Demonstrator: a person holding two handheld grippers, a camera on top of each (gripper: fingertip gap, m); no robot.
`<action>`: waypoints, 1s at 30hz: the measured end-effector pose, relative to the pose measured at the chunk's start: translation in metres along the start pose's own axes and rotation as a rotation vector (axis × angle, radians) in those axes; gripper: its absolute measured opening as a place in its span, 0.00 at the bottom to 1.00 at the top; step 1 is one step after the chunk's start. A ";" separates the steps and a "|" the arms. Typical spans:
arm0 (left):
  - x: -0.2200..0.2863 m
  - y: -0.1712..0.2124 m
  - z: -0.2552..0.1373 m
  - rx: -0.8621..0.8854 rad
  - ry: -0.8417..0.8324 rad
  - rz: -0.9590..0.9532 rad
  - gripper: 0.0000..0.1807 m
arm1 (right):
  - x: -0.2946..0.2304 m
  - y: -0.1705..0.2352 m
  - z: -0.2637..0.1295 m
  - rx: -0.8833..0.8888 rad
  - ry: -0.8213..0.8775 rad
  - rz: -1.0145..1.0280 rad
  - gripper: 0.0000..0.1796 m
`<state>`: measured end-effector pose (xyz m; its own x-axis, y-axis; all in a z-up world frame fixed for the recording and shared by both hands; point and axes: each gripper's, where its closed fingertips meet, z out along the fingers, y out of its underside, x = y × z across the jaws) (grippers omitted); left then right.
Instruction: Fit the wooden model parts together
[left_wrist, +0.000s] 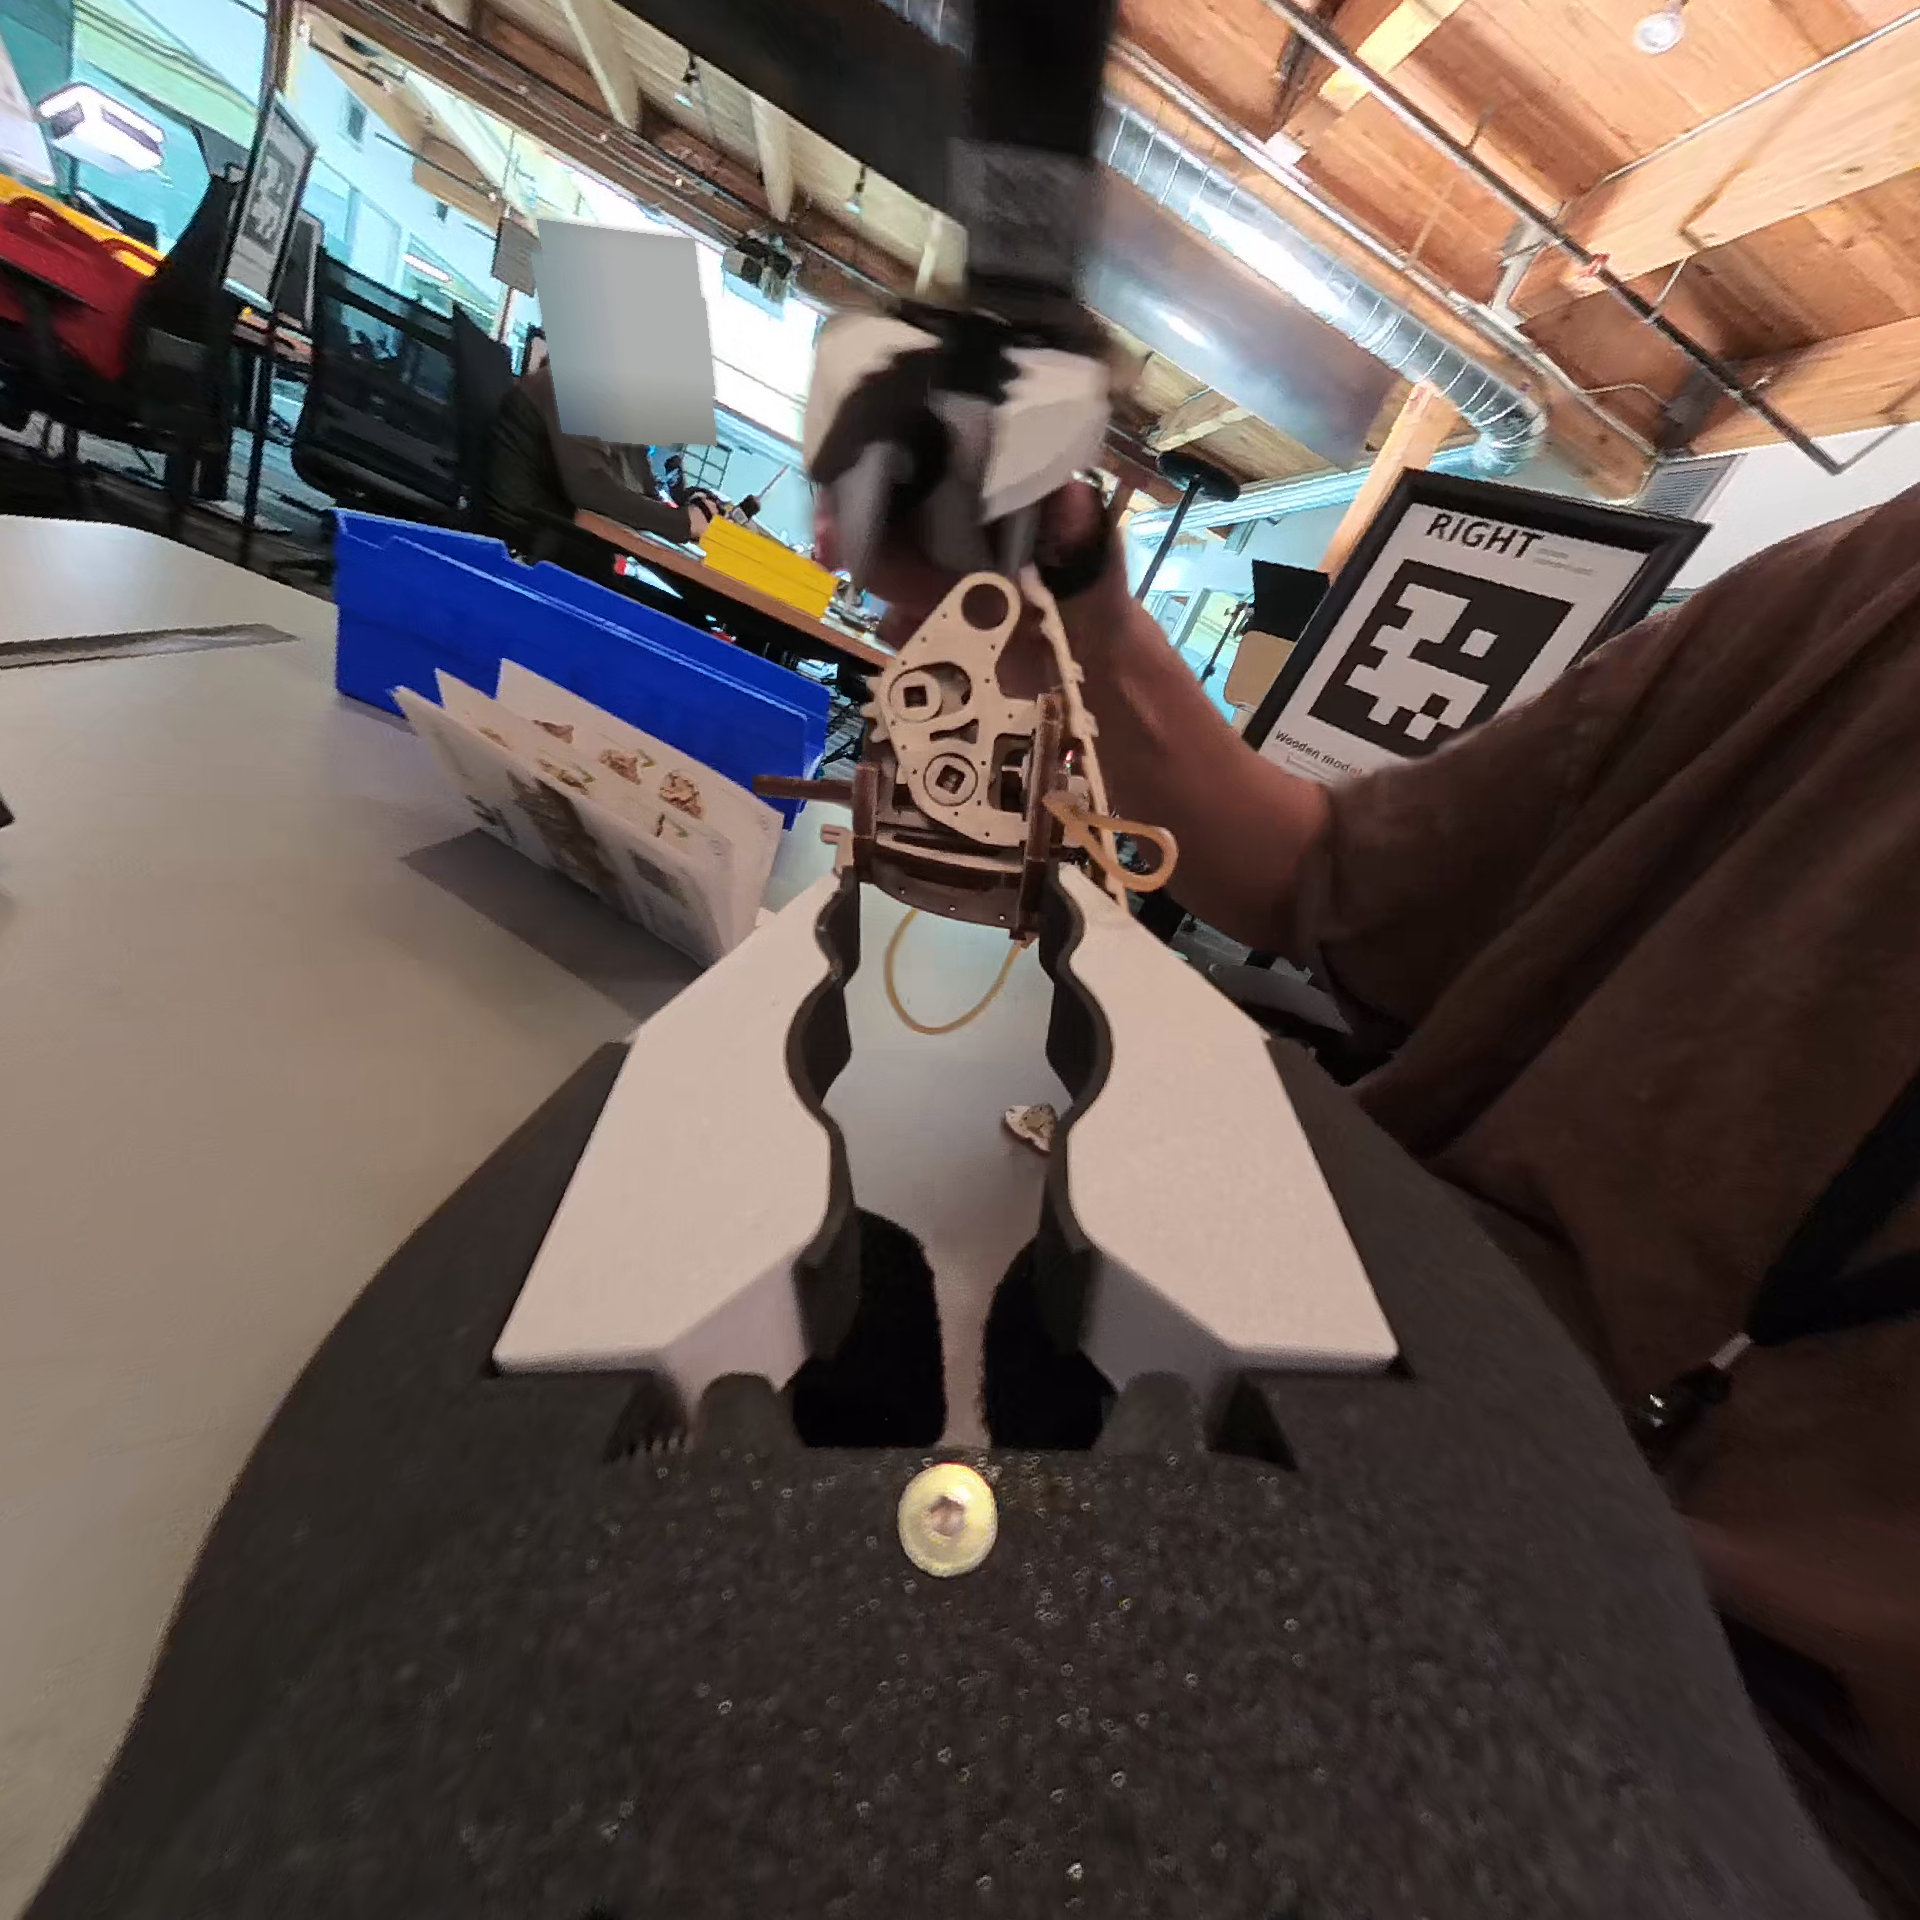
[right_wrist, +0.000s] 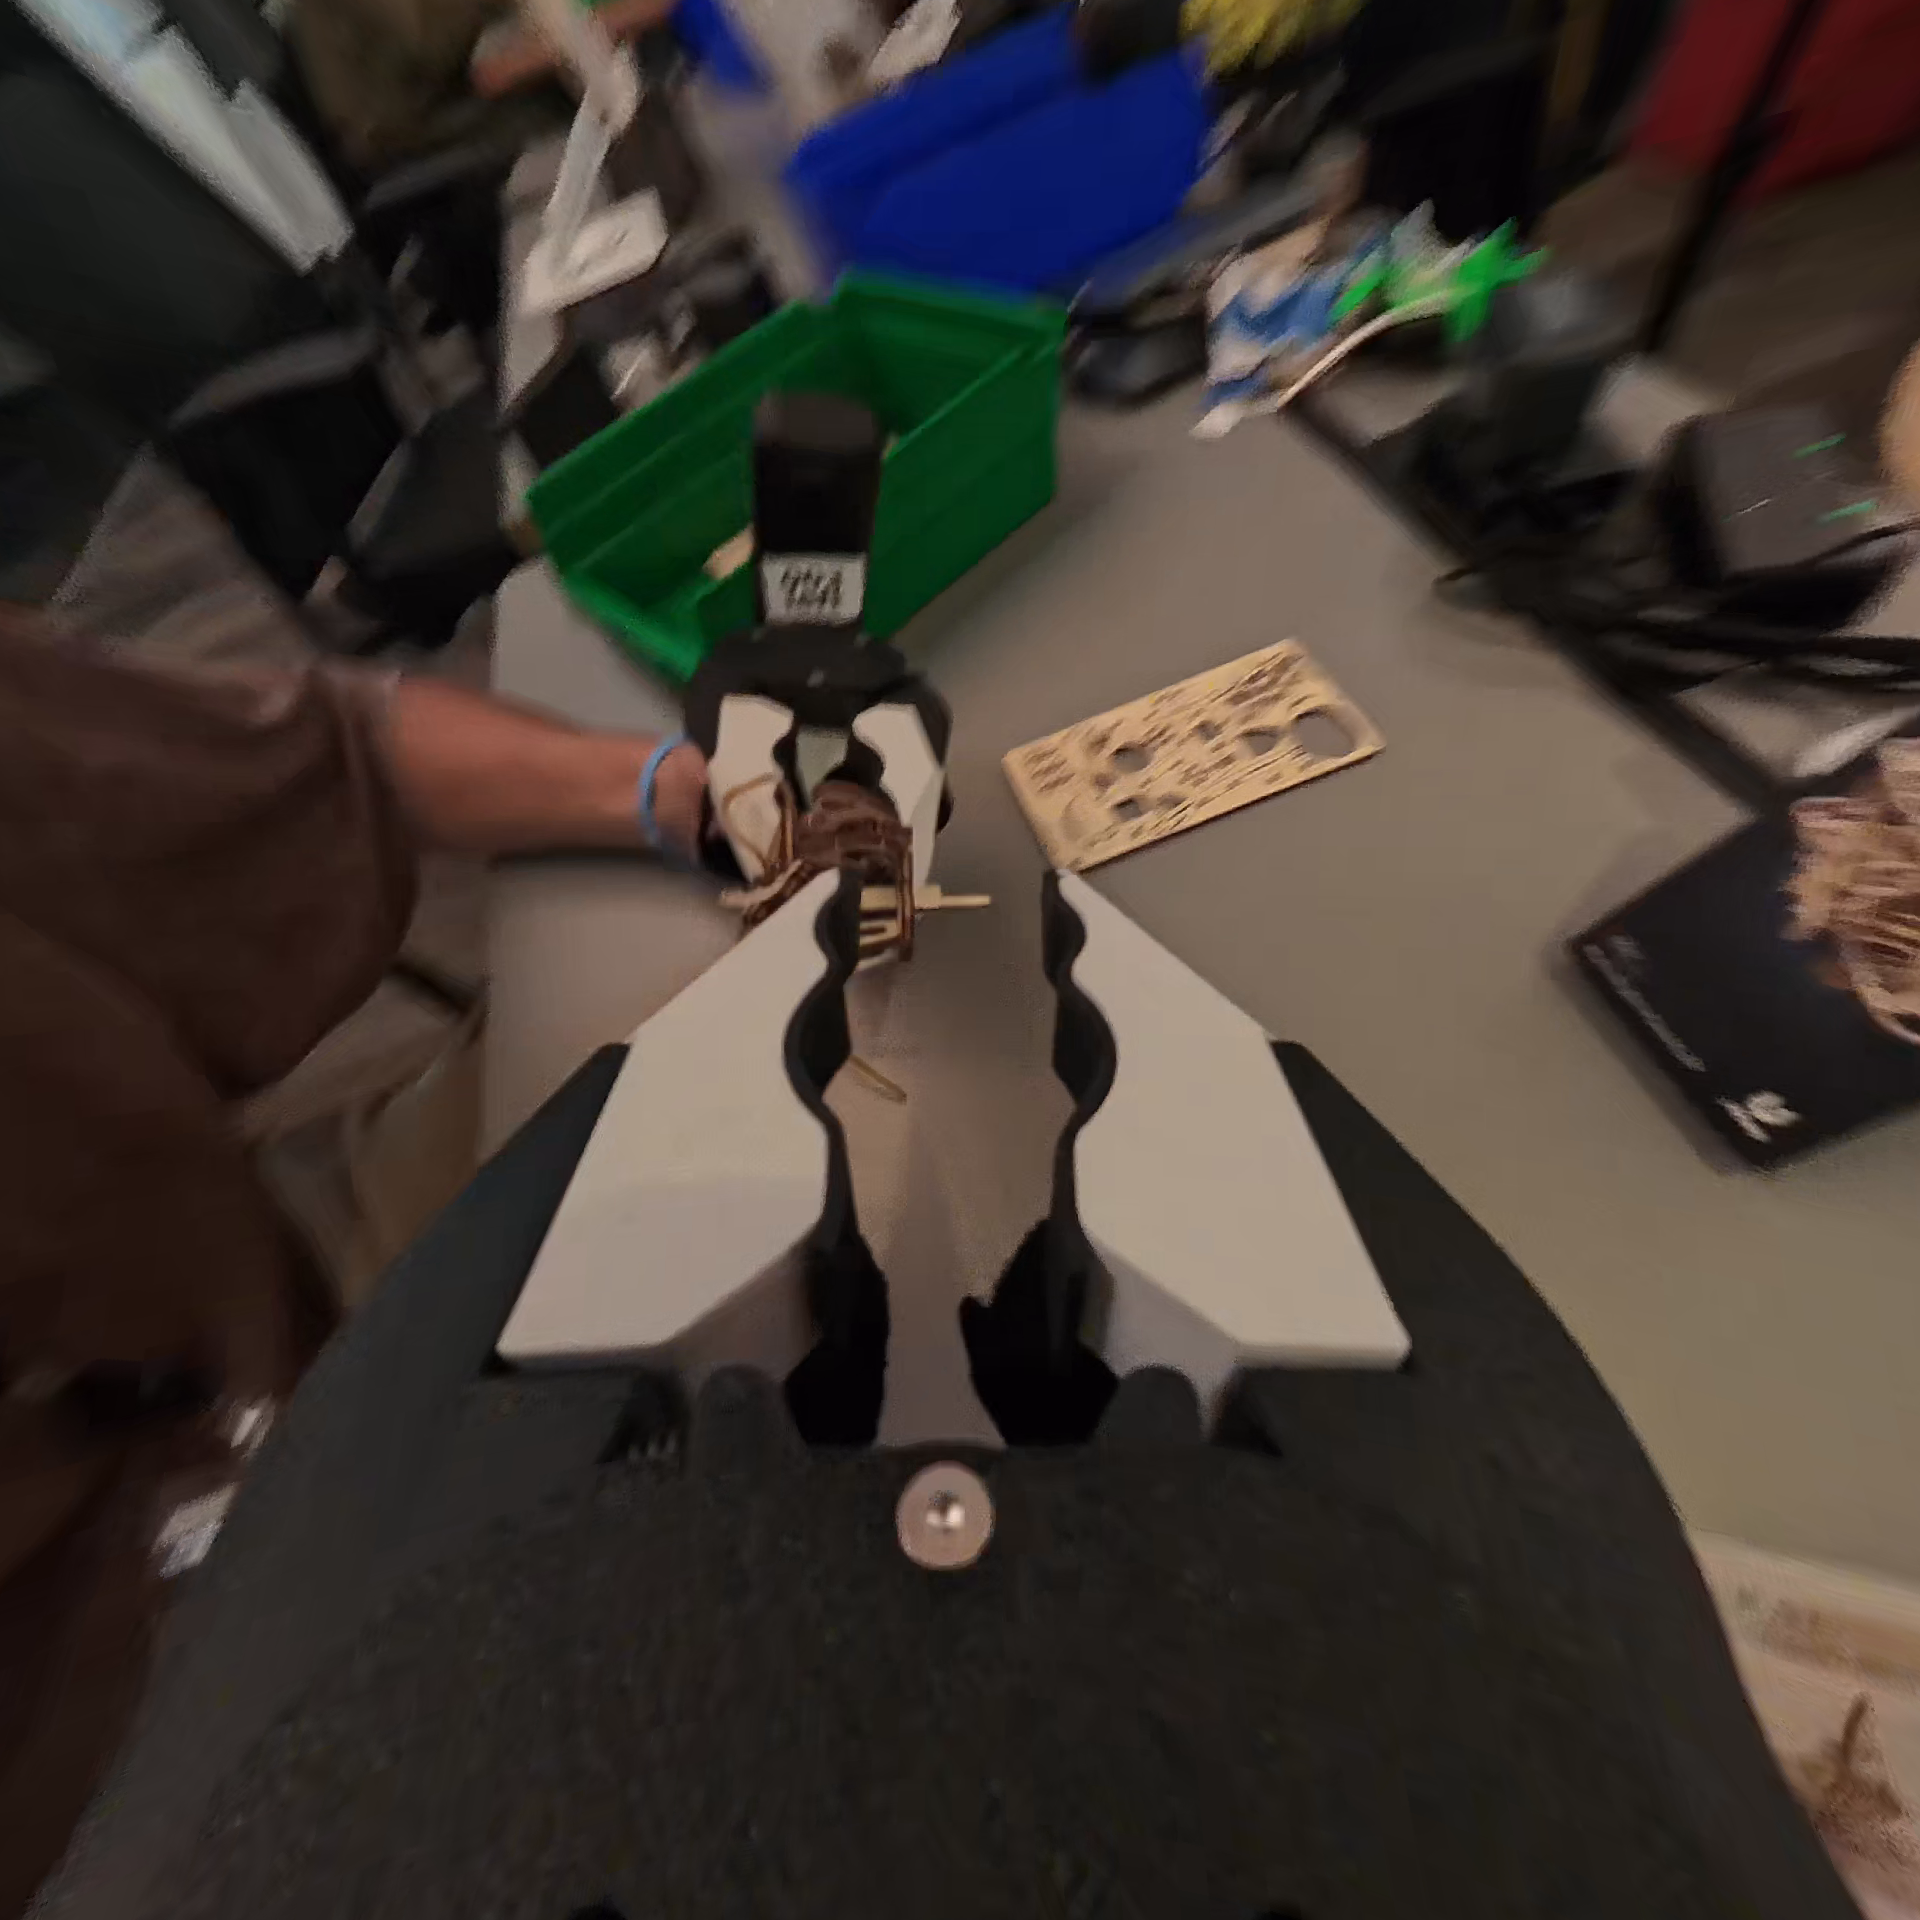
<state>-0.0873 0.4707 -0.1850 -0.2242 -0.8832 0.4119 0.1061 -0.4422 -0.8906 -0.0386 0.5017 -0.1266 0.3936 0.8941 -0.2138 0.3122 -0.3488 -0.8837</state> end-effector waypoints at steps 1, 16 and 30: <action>-0.001 0.001 0.000 -0.002 0.001 -0.005 0.18 | -0.005 0.000 -0.006 0.081 0.088 -0.005 0.19; -0.019 0.012 0.000 -0.039 -0.081 -0.021 0.18 | -0.081 0.133 0.060 -0.018 0.467 -0.142 0.23; -0.048 0.002 -0.021 -0.014 -0.206 -0.015 0.17 | -0.066 0.156 0.143 -0.284 0.267 -0.145 0.19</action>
<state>-0.0966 0.5151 -0.2104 -0.0228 -0.8906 0.4543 0.0904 -0.4544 -0.8862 -0.1394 0.4289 -0.3101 0.5267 0.8484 0.0530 0.5925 -0.3217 -0.7386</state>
